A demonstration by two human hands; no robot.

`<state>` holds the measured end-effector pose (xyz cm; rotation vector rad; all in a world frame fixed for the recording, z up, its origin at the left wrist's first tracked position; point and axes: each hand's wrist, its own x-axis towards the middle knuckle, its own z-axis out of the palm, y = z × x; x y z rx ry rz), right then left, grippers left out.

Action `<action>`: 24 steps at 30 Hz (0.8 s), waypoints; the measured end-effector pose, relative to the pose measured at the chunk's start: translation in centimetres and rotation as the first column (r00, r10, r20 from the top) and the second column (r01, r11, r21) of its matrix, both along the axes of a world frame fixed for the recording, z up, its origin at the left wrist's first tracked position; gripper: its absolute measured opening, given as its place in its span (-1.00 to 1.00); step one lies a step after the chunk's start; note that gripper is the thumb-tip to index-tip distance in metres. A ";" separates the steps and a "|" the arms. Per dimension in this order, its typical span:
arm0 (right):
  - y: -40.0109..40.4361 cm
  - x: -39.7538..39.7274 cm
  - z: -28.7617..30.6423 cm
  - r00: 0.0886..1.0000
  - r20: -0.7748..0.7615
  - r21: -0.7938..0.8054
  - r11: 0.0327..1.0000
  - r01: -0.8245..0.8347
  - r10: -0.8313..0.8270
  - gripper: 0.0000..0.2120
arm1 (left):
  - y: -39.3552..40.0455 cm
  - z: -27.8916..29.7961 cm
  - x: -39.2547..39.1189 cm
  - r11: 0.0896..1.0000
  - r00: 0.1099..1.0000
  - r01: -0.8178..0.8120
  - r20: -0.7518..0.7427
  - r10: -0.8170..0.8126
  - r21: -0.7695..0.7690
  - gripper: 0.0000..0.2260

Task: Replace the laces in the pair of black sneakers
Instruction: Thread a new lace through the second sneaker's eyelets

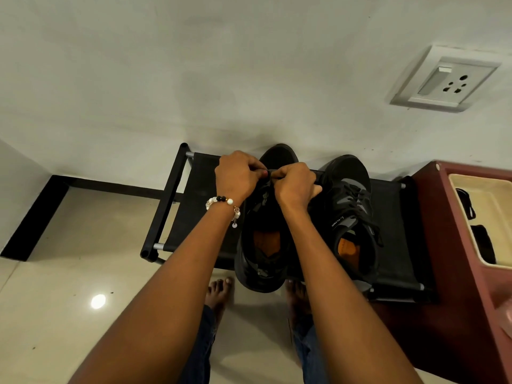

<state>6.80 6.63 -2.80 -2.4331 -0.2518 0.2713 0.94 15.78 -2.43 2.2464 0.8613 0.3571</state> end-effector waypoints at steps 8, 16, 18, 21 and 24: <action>-0.6 0.1 -0.3 1.000 0.001 0.176 0.984 0.008 -0.009 -0.81 | -0.1 -1.0 1.0 0.989 0.991 0.080 -0.119 -0.065 0.123 -0.78; -0.9 0.4 -0.6 1.000 -0.006 0.211 0.977 -0.013 0.014 -0.83 | 1.1 3.4 0.3 0.563 0.824 0.000 0.319 0.469 -0.826 -0.86; -0.9 0.5 -0.6 1.000 -0.005 0.210 0.978 -0.016 0.018 -0.85 | 2.0 4.8 -0.1 0.350 0.660 0.180 0.377 0.650 -0.919 -0.89; -0.9 0.5 -0.5 0.999 0.019 0.197 0.980 -0.034 0.030 -0.85 | 2.3 4.5 -0.4 0.651 0.777 0.021 0.422 0.467 -0.759 -0.95; -0.9 0.6 -0.4 0.998 0.037 0.172 0.984 -0.048 0.042 -0.84 | 1.8 2.7 -0.2 0.990 0.989 0.104 0.114 -0.093 -0.096 -0.90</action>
